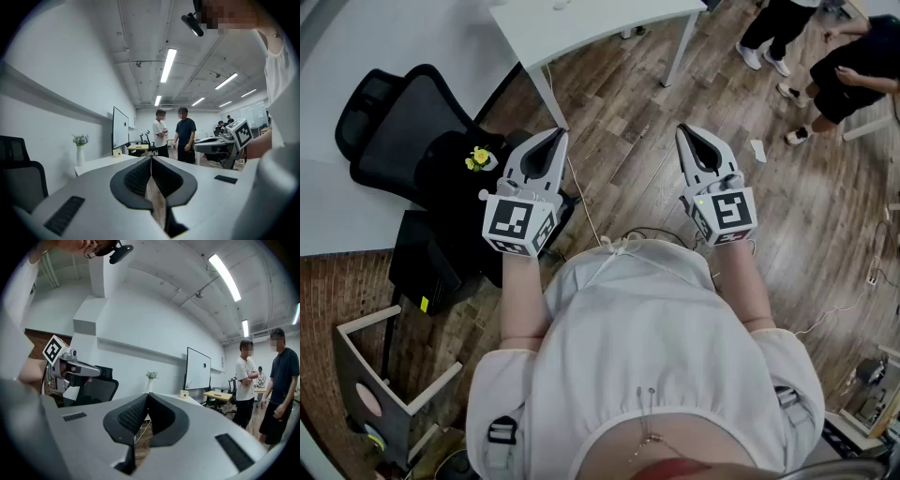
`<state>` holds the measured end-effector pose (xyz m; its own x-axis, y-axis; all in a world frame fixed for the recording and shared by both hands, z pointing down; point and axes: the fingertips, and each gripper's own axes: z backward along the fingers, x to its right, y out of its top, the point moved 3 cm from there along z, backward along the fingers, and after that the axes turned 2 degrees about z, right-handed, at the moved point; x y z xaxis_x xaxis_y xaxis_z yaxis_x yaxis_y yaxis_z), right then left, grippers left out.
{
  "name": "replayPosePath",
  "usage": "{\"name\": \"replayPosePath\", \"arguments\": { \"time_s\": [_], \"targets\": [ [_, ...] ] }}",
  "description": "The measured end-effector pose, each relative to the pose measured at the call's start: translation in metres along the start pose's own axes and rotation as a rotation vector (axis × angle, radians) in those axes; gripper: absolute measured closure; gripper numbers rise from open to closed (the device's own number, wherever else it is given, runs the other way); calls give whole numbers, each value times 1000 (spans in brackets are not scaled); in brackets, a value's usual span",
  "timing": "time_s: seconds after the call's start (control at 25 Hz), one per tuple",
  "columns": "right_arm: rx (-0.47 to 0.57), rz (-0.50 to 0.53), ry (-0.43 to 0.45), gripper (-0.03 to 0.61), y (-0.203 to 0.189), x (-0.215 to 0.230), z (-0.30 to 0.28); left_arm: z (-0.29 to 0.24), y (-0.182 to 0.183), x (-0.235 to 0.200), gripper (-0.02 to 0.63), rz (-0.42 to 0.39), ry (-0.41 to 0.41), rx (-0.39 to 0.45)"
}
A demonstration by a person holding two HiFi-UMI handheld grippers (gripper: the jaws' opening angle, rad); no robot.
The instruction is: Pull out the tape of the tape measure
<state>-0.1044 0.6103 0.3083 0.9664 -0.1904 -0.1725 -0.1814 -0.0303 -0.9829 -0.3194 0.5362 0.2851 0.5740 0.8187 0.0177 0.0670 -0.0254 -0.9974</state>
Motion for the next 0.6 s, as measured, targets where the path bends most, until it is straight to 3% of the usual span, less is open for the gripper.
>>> {"name": "replayPosePath", "arguments": {
  "time_s": [0.6],
  "targets": [
    [-20, -24, -21, 575, -6, -4, -20, -5, -11, -20, 591, 41, -5, 2]
  ]
}}
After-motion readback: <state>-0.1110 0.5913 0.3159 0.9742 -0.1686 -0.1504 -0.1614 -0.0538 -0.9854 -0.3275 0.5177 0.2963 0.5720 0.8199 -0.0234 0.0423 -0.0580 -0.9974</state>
